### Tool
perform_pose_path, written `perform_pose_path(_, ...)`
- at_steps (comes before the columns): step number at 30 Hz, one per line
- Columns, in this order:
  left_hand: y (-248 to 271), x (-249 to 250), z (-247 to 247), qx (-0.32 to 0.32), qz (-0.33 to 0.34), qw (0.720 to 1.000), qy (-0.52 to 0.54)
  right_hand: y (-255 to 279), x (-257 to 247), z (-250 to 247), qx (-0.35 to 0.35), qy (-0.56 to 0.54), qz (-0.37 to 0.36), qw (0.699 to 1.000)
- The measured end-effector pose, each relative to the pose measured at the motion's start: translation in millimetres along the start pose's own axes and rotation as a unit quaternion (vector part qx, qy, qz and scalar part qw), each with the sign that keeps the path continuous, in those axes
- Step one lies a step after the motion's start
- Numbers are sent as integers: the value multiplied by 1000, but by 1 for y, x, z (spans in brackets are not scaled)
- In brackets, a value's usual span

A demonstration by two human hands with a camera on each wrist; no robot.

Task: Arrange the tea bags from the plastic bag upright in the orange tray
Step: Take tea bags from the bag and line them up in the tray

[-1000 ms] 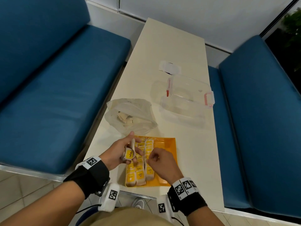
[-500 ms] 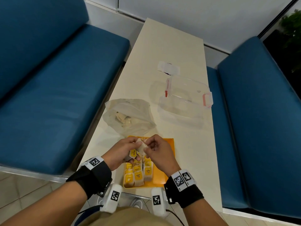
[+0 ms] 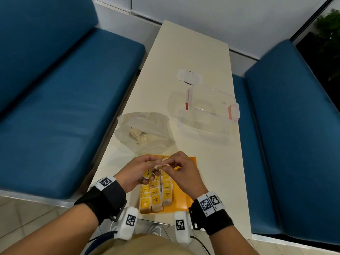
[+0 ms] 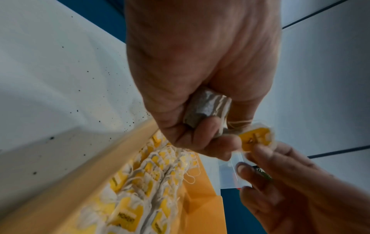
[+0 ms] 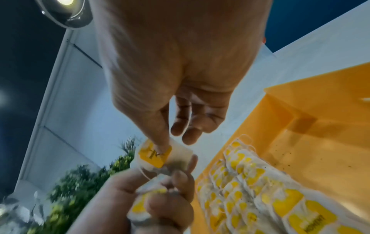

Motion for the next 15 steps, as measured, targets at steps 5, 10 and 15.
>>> perform_pose_path(5, 1, 5, -10, 41, 60, 994, -82, -8, 6, -15, 0, -76, 83, 994)
perform_pose_path(10, 7, 17, -8, 43, 191, 954, -228, -6, 11, -12, -17, -92, 101, 991)
perform_pose_path(15, 3, 15, -5, 93, 211, 929, -290, -2, 14, -4, -19, -84, 107, 991)
Point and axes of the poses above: each hand's wrist, its own y-axis away from the middle knuckle, its own z-axis out of the palm, x = y × z, the point moved 5 cm from there along -y, towards the middle knuckle, and after that the axes turned 5 degrees about -y, right-handed, at the moved point
